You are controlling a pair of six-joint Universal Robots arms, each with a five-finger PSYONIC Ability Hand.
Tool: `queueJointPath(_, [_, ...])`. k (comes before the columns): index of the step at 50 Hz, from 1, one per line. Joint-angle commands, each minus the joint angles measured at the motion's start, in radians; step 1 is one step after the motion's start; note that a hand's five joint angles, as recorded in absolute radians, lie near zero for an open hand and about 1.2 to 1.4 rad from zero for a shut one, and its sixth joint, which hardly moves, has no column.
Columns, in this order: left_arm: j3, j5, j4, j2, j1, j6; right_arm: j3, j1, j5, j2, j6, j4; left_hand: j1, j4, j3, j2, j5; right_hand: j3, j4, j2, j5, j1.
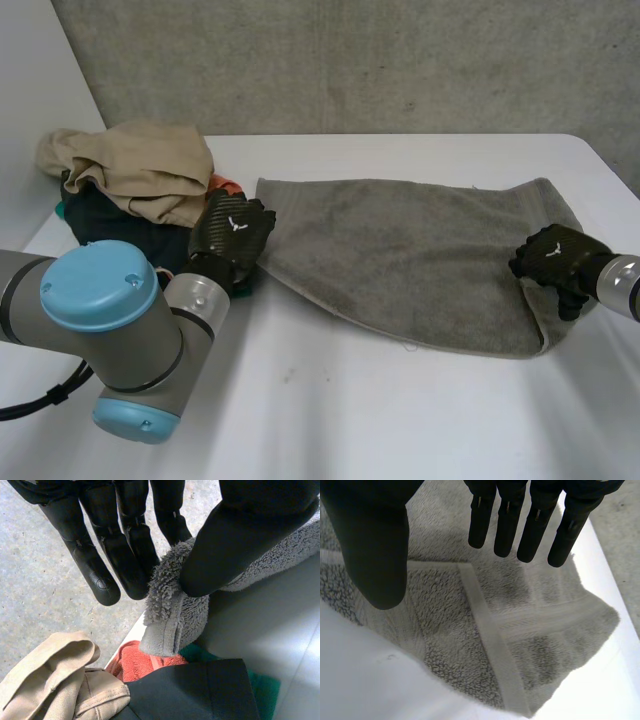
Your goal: Fold the laundry.
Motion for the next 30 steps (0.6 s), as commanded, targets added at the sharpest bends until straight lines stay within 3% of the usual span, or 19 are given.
queueJointPath(1, [0.002, 0.001, 0.0, 0.001, 0.003, 0.001, -0.008, 0.0, 0.002, 0.052, 0.0, -0.055, 0.249, 0.193, 0.201, 0.198, 0.222, 0.029, 0.034, 0.027, 0.06, 0.011])
queueJointPath(8, [0.002, -0.001, 0.0, 0.001, 0.001, -0.001, -0.019, 0.0, 0.007, 0.085, -0.002, -0.092, 0.249, 0.193, 0.201, 0.198, 0.222, 0.064, 0.069, 0.062, 0.095, 0.046])
queueJointPath(11, [0.0, -0.001, 0.0, 0.001, 0.001, -0.002, -0.022, -0.003, 0.007, 0.095, 0.0, -0.093, 0.249, 0.193, 0.201, 0.198, 0.222, 0.257, 0.262, 0.255, 0.288, 0.239])
queueJointPath(17, [-0.004, -0.002, 0.0, 0.013, 0.001, -0.002, -0.022, -0.006, 0.013, 0.095, 0.0, -0.095, 0.249, 0.193, 0.201, 0.198, 0.222, 0.425, 0.43, 0.423, 0.456, 0.407])
queueJointPath(25, [-0.007, -0.002, -0.001, 0.036, 0.001, -0.002, -0.013, -0.033, 0.014, 0.091, 0.0, -0.095, 0.249, 0.193, 0.201, 0.198, 0.222, 0.375, 0.38, 0.373, 0.406, 0.357])
queueJointPath(30, [-0.018, -0.004, -0.003, 0.044, 0.001, -0.001, -0.014, -0.055, 0.016, 0.066, 0.001, -0.096, 0.249, 0.193, 0.201, 0.198, 0.222, 0.889, 0.895, 0.888, 0.921, 0.872])
